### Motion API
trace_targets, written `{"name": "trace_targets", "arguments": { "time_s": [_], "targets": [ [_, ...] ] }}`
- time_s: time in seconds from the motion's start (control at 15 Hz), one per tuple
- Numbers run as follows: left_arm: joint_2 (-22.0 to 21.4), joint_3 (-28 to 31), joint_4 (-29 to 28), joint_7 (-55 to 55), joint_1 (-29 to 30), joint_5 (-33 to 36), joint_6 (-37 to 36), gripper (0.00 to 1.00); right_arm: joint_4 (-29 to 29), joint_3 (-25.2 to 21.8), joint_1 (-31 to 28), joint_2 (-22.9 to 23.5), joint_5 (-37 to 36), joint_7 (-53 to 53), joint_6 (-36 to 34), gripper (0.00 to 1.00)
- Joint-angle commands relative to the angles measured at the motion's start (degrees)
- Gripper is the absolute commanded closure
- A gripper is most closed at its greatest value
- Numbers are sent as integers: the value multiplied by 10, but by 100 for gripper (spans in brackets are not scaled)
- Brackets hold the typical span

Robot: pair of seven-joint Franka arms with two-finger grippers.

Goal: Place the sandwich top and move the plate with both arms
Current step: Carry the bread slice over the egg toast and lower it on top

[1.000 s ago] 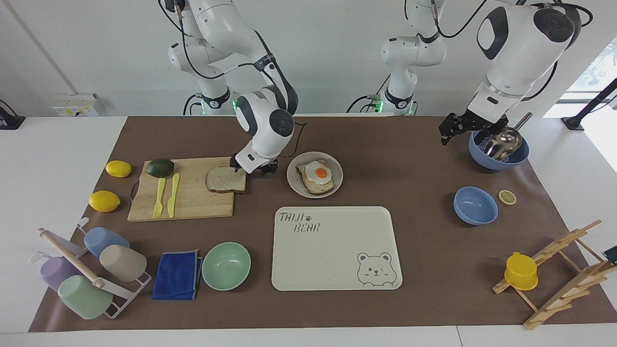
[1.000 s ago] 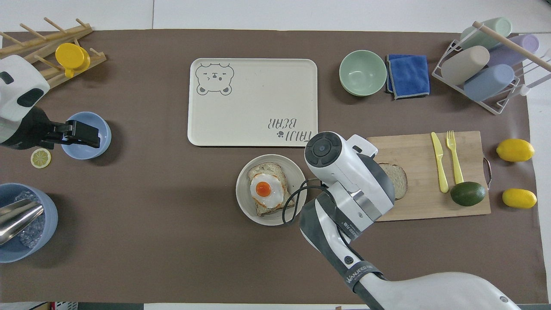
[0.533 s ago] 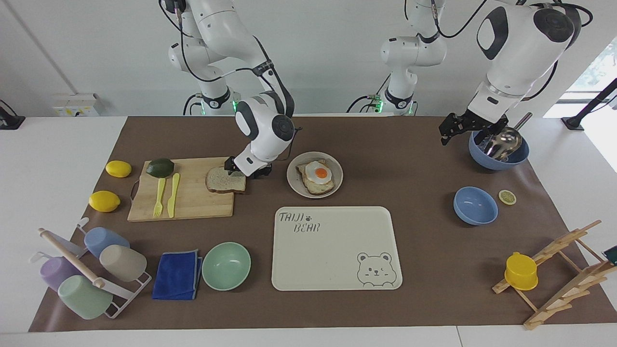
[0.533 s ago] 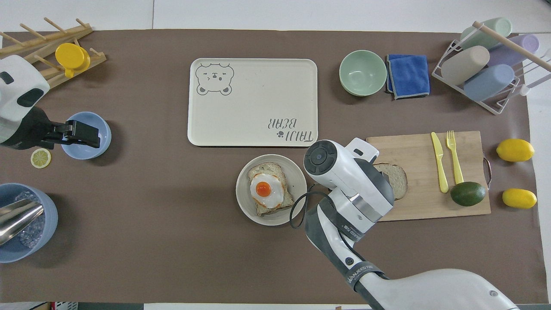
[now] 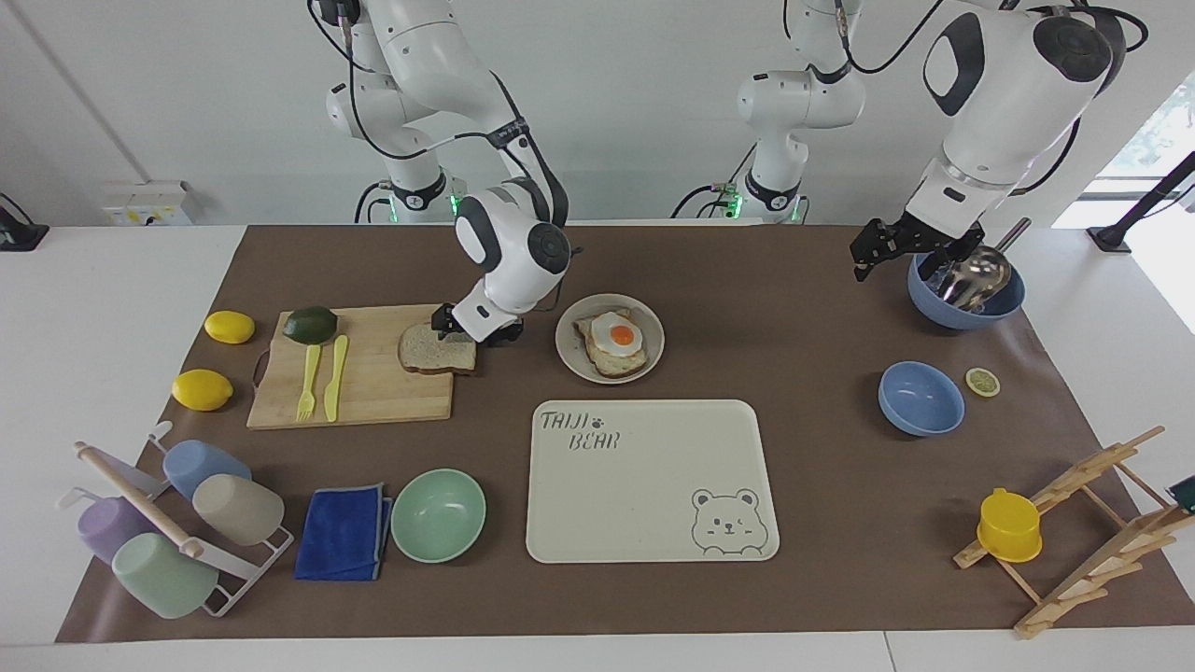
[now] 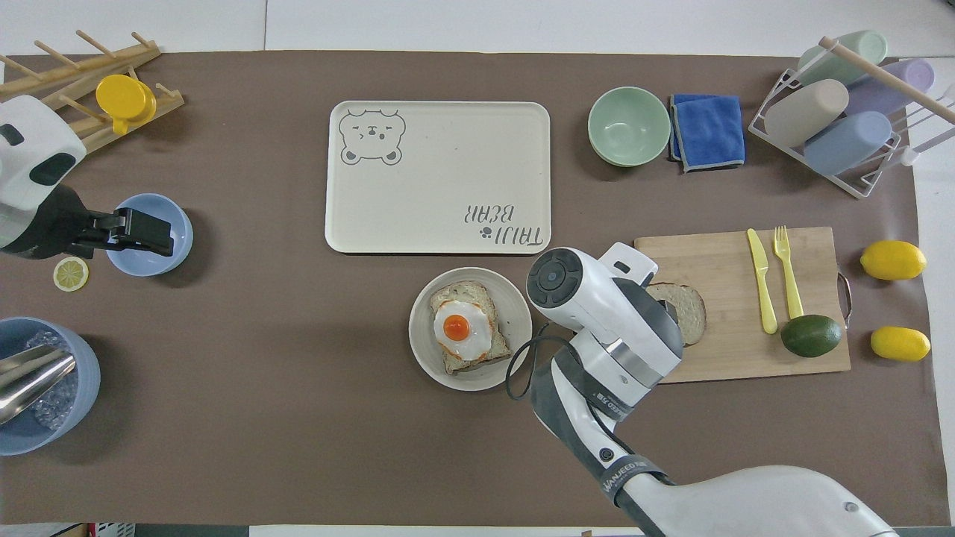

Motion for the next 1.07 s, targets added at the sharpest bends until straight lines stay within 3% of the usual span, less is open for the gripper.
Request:
{"name": "trace_targets", "arguments": {
  "time_s": [0.0, 0.27, 0.33, 0.47, 0.8, 1.0],
  "targets": [
    [-10, -6, -4, 4, 10, -2, -5, 0, -11, 1, -2, -9, -14, 10, 2, 37],
    [-10, -6, -4, 4, 10, -2, -5, 0, -6, 1, -1, -8, -14, 11, -4, 95],
    [-10, -6, -4, 4, 10, -2, -5, 0, 1, 1, -1, -6, -12, 11, -11, 100],
    [-10, -6, -4, 4, 10, -2, -5, 0, 33, 2, 4, -4, -7, 10, -38, 100],
    [-10, -6, -4, 3, 10, -2, -4, 0, 243, 37, 80, 36, 68, 17, -193, 100],
    [-10, -5, -4, 3, 10, -2, -4, 0, 295, 37, 121, 53, 89, 61, -199, 100]
  ]
}}
